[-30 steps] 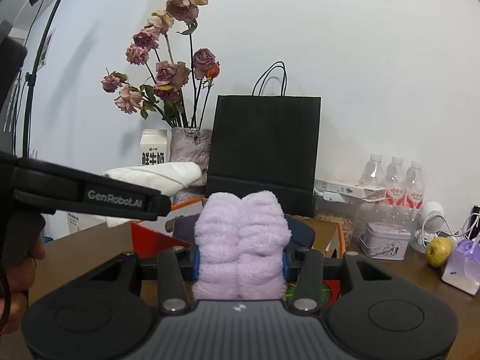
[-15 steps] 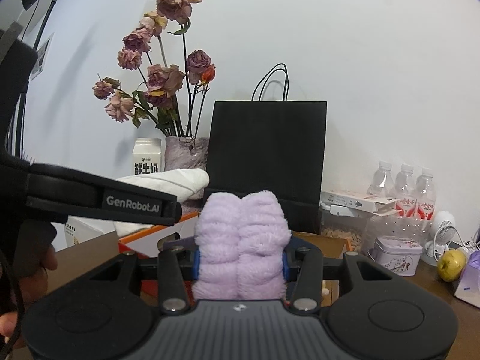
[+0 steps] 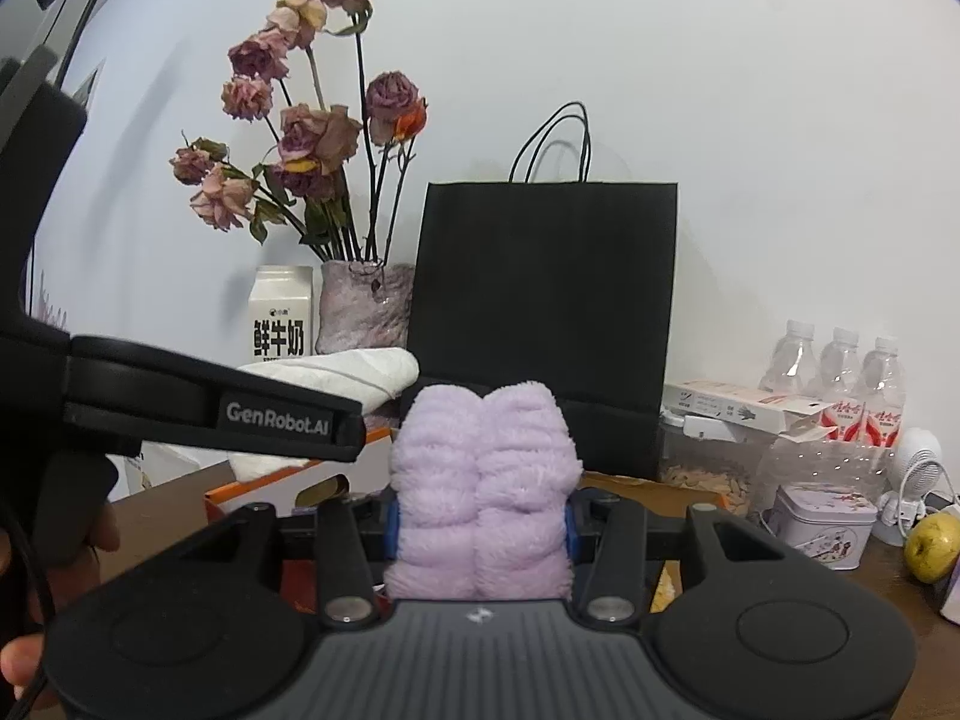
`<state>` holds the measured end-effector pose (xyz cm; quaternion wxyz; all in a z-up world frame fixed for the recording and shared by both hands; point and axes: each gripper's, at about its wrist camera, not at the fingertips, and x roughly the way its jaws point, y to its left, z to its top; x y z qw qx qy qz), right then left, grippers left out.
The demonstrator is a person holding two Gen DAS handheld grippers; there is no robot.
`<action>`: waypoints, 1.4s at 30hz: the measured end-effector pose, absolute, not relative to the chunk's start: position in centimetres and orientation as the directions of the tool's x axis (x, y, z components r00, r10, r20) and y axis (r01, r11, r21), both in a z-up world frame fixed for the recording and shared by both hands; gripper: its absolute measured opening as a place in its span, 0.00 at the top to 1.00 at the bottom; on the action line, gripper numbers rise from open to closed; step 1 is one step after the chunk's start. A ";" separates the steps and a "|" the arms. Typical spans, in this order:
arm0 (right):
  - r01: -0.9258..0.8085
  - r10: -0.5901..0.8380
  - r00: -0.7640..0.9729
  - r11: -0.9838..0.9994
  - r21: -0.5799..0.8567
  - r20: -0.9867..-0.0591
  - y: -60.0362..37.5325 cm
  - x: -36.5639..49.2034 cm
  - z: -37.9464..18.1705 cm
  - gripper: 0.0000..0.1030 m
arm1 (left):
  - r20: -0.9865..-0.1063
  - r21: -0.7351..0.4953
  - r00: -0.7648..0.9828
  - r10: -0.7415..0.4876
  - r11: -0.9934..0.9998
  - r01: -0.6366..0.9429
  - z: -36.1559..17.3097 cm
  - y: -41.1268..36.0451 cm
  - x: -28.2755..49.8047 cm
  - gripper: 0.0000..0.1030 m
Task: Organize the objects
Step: 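Carry the white cloth and lilac fuzzy item with both grippers over the red box, then open both grippers to drop the cloth and lilac item into the box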
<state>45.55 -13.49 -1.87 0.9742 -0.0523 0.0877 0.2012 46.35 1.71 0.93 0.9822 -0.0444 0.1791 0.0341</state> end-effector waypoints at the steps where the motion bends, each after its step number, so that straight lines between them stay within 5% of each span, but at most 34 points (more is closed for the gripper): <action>1: -0.401 0.382 0.904 0.913 -0.070 -0.193 -13.3 45.8 -1.9 0.57 | -0.355 -0.075 0.933 0.053 0.994 -0.085 0.9 1.8 46.6 0.36; 29: -0.379 0.348 0.901 0.922 -0.078 -0.260 -12.0 53.1 -3.3 0.56 | -0.400 -0.046 0.915 0.058 0.995 -0.083 -0.9 1.6 52.7 0.36; 34: -0.369 0.337 0.901 0.926 -0.076 -0.272 -12.1 53.2 -3.6 0.52 | -0.382 -0.047 0.922 0.063 0.995 -0.088 -1.0 1.6 52.5 0.19; 38: -0.353 0.319 0.905 0.933 -0.075 -0.282 -12.3 53.4 -3.9 0.17 | -0.354 -0.062 0.933 0.065 0.994 -0.093 -0.9 1.8 52.2 0.01; 42: -0.351 0.320 0.906 0.934 -0.070 -0.277 -12.4 53.4 -3.8 0.03 | -0.335 -0.073 0.939 0.072 0.992 -0.103 -0.9 1.9 52.0 0.00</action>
